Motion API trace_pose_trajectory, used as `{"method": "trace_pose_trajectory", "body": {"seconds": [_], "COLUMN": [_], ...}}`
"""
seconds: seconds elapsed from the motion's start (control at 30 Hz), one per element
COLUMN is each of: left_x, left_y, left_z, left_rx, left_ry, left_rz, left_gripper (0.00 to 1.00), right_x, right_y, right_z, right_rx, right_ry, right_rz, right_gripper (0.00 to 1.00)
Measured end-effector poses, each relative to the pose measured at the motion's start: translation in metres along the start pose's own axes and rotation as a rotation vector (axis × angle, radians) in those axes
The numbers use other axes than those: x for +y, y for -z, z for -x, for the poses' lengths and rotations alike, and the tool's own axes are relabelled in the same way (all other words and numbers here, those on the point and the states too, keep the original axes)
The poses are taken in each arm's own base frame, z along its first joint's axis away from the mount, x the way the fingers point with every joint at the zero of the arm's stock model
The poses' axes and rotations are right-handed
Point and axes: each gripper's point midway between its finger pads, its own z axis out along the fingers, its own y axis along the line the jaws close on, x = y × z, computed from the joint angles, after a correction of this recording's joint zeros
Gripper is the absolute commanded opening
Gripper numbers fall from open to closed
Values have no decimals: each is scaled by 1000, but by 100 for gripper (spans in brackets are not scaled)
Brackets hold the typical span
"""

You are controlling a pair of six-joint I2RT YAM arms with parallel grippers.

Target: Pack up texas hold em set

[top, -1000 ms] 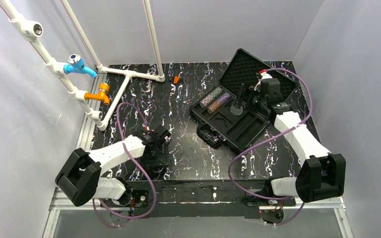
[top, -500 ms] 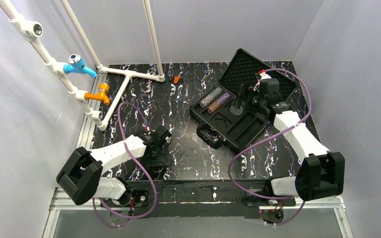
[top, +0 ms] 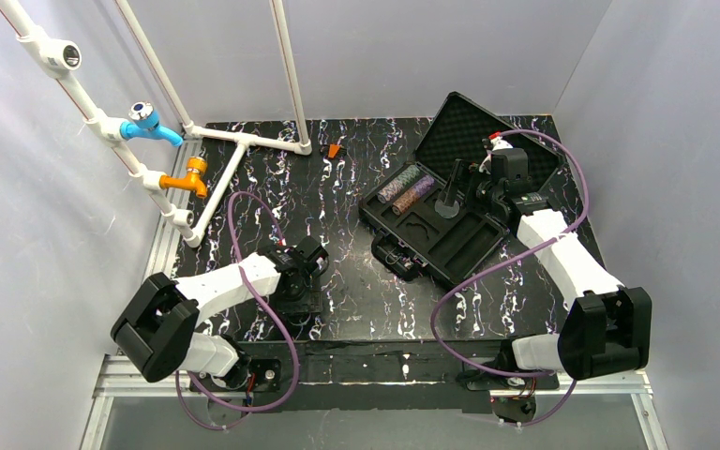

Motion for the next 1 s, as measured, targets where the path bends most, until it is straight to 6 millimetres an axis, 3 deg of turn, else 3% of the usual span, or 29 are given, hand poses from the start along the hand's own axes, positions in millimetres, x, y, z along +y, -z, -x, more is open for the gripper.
{"method": "trace_pose_trajectory", "body": {"seconds": [0.3, 0.73, 1.0], "left_x": [-1, -3, -15], "left_y": [0, 3, 22], "left_z": [1, 5, 21], "left_rx": [-9, -54, -145], "left_ry": [0, -86, -143], "left_rz": [3, -30, -123], "left_gripper": [40, 35, 31], "right_x": [0, 11, 38], "right_y": [0, 2, 11], "right_z": [0, -5, -2], "right_rx": [1, 30, 64], "right_ry": [0, -4, -8], "right_rz": [2, 61, 193], "right_gripper": [98, 98, 98]}}
